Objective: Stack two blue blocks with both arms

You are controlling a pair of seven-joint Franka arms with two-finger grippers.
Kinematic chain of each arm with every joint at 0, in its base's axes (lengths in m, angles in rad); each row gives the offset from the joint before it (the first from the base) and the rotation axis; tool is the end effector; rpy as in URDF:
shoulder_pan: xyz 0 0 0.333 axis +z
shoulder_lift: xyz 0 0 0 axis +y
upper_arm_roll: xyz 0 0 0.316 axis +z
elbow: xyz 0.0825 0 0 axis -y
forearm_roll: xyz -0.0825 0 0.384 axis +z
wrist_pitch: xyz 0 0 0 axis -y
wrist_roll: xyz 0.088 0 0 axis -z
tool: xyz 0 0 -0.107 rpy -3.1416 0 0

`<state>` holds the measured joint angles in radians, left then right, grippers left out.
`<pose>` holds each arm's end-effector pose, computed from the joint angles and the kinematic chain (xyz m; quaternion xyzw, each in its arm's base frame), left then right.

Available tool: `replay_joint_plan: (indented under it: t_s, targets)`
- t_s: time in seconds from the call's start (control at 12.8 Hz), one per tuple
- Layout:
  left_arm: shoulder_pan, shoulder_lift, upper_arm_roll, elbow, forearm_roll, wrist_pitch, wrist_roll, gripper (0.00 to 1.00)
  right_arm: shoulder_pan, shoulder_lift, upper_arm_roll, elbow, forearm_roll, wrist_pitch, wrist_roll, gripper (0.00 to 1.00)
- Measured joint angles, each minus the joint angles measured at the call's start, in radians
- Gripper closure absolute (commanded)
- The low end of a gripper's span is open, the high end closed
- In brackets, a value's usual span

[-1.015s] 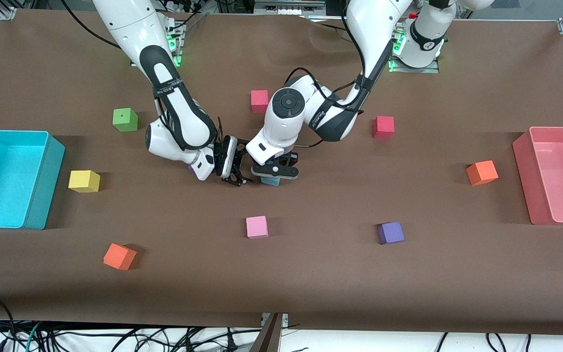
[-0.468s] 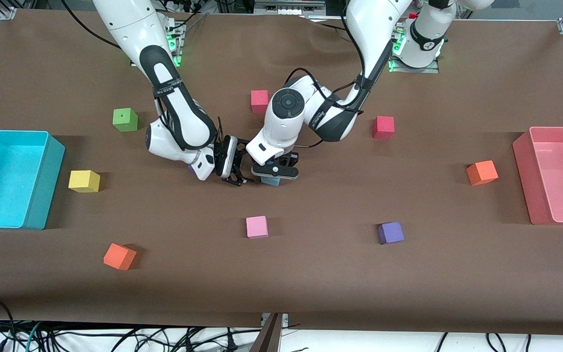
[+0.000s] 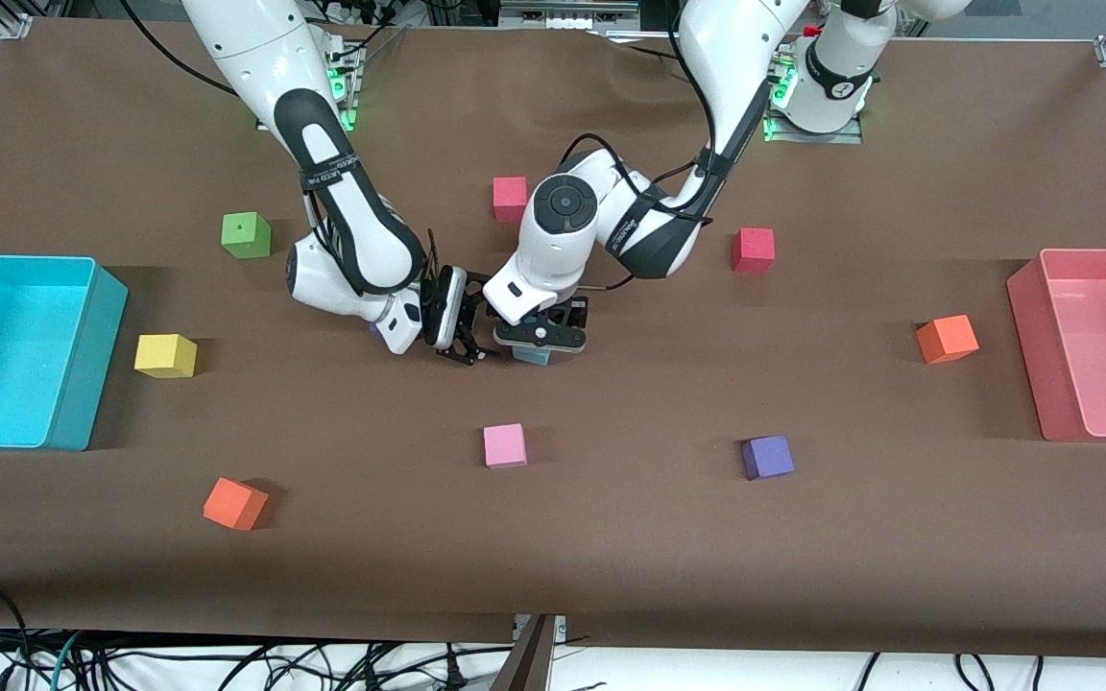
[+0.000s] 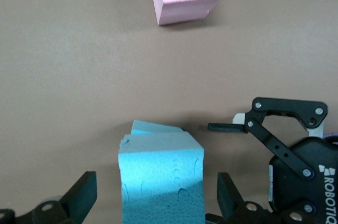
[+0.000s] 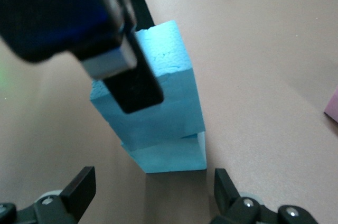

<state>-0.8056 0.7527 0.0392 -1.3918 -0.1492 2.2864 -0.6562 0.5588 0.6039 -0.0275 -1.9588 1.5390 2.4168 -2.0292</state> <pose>0.5306 -0.5243 0.2751 0.9962 -0.0163 0.0235 0.0818 0.5165 0.3095 0.1540 -0.7351 -0.5327 -0.2477 0.3383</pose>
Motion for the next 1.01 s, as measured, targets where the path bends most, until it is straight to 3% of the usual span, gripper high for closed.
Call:
replay_joint_plan:
  t_s: [0.31,0.62,0.86,1.01]
  targets:
    - [0.064,-0.116,0.036,0.006,0.0,-0.162,0.0,0.0,-0.012,-0.003,-0.003,0.009,0.0,0.0,-0.001,0.01]
    - [0.327,-0.382,-0.011,-0.126,0.0,-0.366,0.092,0.0,-0.022,-0.043,-0.037,0.011,-0.035,-0.021,0.079,0.01]
    - [0.573,-0.596,-0.029,-0.229,0.002,-0.584,0.367,0.0,-0.022,-0.108,-0.085,0.032,-0.238,-0.121,0.391,0.01]
    - [0.701,-0.686,-0.029,-0.28,0.059,-0.661,0.5,0.0,-0.022,-0.162,-0.143,0.069,-0.398,-0.247,0.592,0.01]
